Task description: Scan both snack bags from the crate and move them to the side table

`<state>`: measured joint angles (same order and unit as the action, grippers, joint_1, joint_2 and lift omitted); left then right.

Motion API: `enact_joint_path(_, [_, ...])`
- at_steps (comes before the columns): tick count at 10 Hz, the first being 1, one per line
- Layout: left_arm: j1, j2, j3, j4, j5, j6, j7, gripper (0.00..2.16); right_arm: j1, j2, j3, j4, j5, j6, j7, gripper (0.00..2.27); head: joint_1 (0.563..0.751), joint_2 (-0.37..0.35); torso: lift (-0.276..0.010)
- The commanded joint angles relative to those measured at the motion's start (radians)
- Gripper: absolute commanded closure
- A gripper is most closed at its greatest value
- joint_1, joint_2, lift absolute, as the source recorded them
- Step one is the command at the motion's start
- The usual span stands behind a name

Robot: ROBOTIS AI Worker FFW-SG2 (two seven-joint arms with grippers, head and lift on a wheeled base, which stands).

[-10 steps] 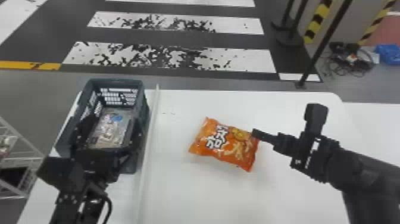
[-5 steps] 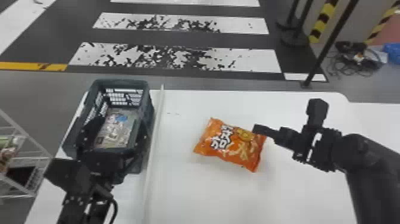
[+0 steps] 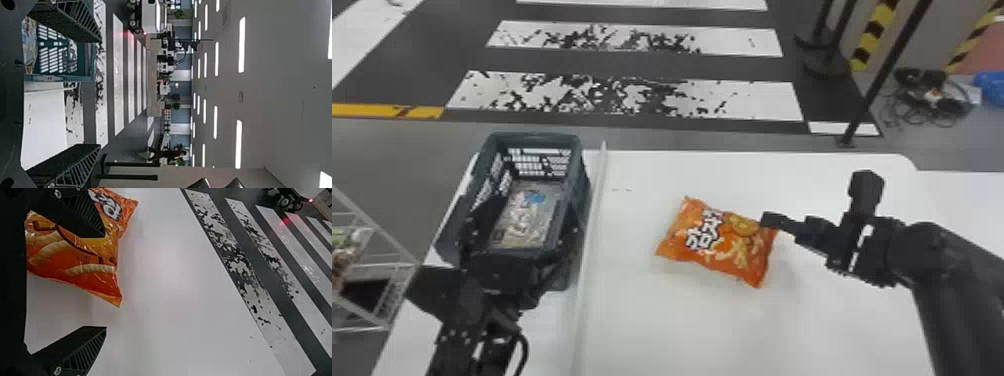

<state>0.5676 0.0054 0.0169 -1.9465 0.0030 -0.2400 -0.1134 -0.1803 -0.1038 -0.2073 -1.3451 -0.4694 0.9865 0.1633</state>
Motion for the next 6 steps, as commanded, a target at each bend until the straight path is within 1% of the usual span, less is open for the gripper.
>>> enact_joint_path(1, [0.0,0.001,0.0,0.001,0.0,0.0,0.0,0.03,-0.013,-0.004,-0.009,0.041,-0.005,-0.008,0.015,0.09,0.695,-0.023,-0.029])
enact_joint_path(2, [0.002,0.001,-0.002,0.001,0.0,0.0,0.0,0.03,-0.027,-0.004,-0.021,0.078,-0.021,-0.008,0.03,0.09,0.695,-0.025,-0.029])
enact_joint_path(6, [0.003,-0.001,0.0,0.001,0.0,0.0,0.001,0.03,-0.056,-0.004,-0.023,0.141,-0.063,-0.005,0.055,0.1,0.695,-0.013,-0.029])
